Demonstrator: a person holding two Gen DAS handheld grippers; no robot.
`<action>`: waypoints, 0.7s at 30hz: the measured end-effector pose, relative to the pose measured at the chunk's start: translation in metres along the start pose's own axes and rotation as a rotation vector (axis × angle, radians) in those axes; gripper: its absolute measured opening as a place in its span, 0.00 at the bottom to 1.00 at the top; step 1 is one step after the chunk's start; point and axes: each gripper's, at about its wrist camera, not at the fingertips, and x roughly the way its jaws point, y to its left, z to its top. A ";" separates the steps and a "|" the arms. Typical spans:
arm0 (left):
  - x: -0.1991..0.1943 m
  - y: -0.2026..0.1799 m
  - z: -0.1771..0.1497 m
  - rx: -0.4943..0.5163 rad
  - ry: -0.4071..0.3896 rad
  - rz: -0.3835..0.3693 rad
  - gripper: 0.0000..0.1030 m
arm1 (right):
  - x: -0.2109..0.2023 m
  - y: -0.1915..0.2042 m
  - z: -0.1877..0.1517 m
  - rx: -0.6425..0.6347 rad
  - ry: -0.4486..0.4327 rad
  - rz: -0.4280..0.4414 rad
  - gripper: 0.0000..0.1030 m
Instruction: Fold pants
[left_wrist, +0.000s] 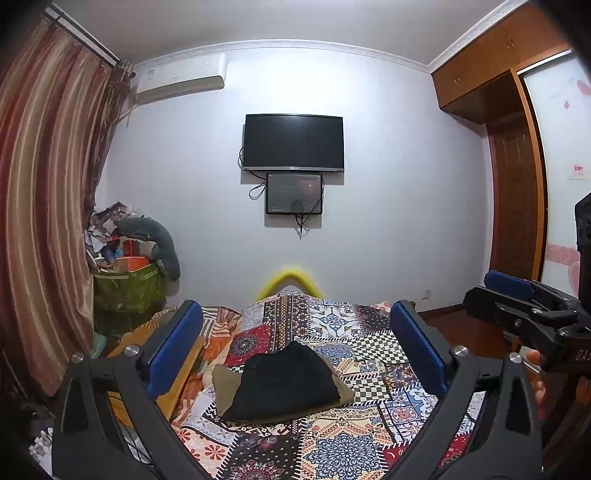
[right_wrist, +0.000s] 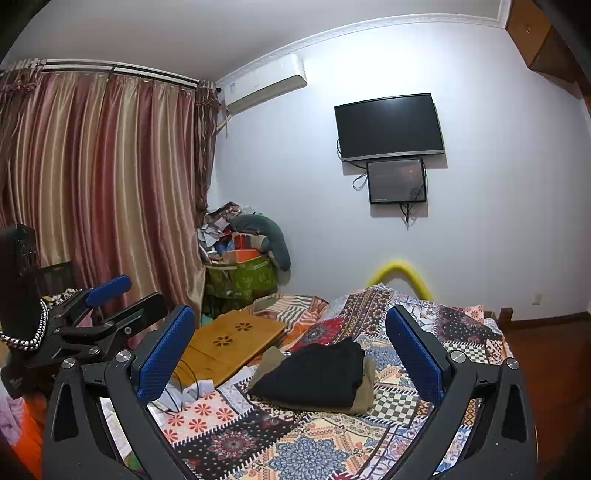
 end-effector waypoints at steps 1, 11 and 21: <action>0.000 0.000 0.000 0.001 0.001 -0.003 0.99 | -0.001 0.000 0.000 0.001 0.000 -0.001 1.00; 0.002 0.001 0.000 0.003 0.004 -0.003 0.99 | 0.000 -0.004 -0.001 0.013 0.013 -0.006 1.00; 0.005 0.002 0.000 -0.004 0.010 -0.007 0.99 | 0.000 -0.007 -0.002 0.014 0.017 -0.010 1.00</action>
